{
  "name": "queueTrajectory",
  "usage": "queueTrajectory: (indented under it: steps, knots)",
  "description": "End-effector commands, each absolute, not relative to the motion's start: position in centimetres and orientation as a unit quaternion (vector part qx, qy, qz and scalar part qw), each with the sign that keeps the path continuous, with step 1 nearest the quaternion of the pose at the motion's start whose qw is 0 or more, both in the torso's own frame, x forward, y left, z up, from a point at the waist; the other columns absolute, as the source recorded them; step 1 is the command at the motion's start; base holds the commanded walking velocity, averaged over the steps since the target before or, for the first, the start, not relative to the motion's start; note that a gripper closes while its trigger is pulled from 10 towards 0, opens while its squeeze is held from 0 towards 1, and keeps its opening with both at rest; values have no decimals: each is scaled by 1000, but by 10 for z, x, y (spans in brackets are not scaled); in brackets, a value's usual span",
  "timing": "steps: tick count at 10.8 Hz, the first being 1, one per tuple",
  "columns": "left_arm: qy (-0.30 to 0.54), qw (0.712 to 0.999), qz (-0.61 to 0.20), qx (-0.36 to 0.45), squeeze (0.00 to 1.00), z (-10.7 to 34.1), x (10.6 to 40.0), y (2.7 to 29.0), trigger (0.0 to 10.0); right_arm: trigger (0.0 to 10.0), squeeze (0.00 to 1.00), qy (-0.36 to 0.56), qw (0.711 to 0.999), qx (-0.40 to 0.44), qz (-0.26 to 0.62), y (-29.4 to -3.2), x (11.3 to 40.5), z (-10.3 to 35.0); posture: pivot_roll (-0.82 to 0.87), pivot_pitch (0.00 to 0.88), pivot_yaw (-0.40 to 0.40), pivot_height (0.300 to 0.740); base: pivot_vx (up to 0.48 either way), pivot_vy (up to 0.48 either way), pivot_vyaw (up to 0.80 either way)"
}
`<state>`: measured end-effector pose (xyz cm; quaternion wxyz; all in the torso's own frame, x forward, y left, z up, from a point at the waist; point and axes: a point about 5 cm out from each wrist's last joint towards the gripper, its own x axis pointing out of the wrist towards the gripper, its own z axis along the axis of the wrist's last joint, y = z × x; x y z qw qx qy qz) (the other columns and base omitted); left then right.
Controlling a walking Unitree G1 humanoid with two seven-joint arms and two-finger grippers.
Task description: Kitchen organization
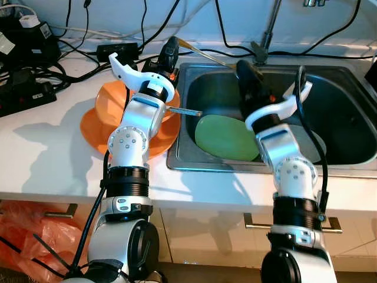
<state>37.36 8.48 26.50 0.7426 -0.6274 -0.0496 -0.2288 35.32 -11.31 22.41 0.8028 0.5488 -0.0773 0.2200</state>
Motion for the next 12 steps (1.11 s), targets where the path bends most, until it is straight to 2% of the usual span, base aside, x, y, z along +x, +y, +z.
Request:
queueTrajectory:
  steps: [1, 7, 10, 11, 12]
  knots:
    - [-6, 696, -247, -674, 0, 251, 360, 43, 0, 0, 0, -87, 791, 557, 235, -103, 356, 233, 57, 86, 37, 740, 0, 0, 0]
    - [-5, 702, -244, -669, 0, 252, 362, 45, 0, 0, 0, -104, 791, 561, 220, -109, 358, 236, 60, 80, 47, 740, 0, 0, 0]
    - [0, 718, -238, -654, 0, 250, 364, 46, 0, 0, 0, -110, 794, 560, 211, -111, 360, 238, 61, 70, 44, 740, 0, 0, 0]
    - [1, 731, -243, -638, 0, 250, 364, 45, 3843, 0, 0, -112, 795, 559, 208, -112, 361, 239, 61, 70, 44, 740, 0, 0, 0]
    - [0, 746, -256, -615, 0, 252, 363, 43, 10000, 0, 0, -113, 796, 558, 203, -113, 361, 239, 61, 67, 44, 740, 0, 0, 0]
